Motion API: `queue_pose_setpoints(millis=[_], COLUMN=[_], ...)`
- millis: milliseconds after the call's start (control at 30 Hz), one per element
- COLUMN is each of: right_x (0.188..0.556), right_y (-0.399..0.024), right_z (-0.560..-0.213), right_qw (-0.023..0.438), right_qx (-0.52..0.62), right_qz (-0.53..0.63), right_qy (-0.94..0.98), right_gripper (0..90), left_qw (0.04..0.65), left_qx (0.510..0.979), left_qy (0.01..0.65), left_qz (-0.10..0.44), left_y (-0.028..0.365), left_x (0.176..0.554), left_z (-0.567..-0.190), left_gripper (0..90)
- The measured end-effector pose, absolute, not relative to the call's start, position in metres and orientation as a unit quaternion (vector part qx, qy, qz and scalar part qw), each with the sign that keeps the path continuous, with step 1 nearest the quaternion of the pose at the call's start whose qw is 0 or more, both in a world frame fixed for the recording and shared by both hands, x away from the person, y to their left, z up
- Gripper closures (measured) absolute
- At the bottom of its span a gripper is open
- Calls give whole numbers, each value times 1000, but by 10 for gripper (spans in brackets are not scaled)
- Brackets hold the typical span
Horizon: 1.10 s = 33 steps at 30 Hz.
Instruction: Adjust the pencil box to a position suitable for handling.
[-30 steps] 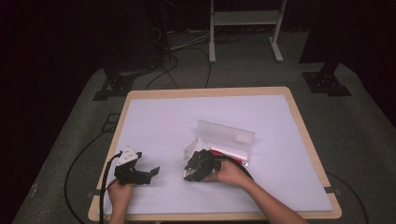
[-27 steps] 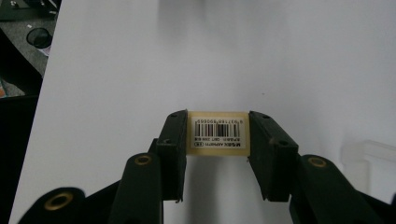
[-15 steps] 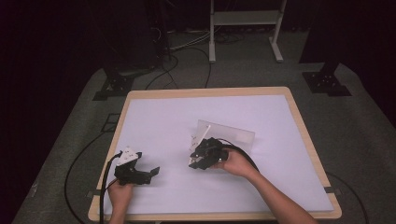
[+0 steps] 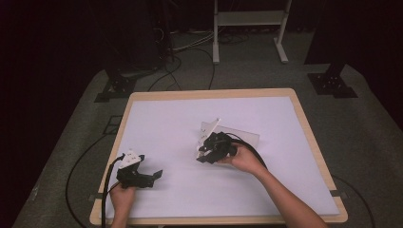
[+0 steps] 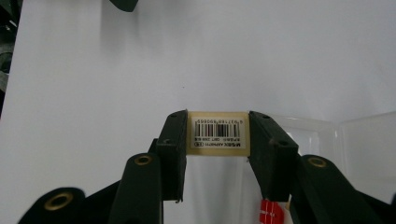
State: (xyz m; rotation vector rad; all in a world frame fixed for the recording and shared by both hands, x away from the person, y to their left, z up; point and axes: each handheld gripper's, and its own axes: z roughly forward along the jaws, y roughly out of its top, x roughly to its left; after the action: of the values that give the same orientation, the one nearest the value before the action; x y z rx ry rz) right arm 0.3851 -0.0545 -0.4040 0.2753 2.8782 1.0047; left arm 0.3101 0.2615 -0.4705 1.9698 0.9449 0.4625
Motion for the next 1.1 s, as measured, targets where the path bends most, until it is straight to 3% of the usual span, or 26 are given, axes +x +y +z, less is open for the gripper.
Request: queue_pose_setpoints(millis=[1100], right_x=[422], right_y=[-62], right_z=[-429], right_qw=[58], right_qx=[149], right_qz=[319], right_qy=[934], right_gripper=[582], left_qw=[440], left_qx=[792], left_qy=[381], left_qz=[185], left_y=[262], left_x=[310], left_z=[-470], left_gripper=[1])
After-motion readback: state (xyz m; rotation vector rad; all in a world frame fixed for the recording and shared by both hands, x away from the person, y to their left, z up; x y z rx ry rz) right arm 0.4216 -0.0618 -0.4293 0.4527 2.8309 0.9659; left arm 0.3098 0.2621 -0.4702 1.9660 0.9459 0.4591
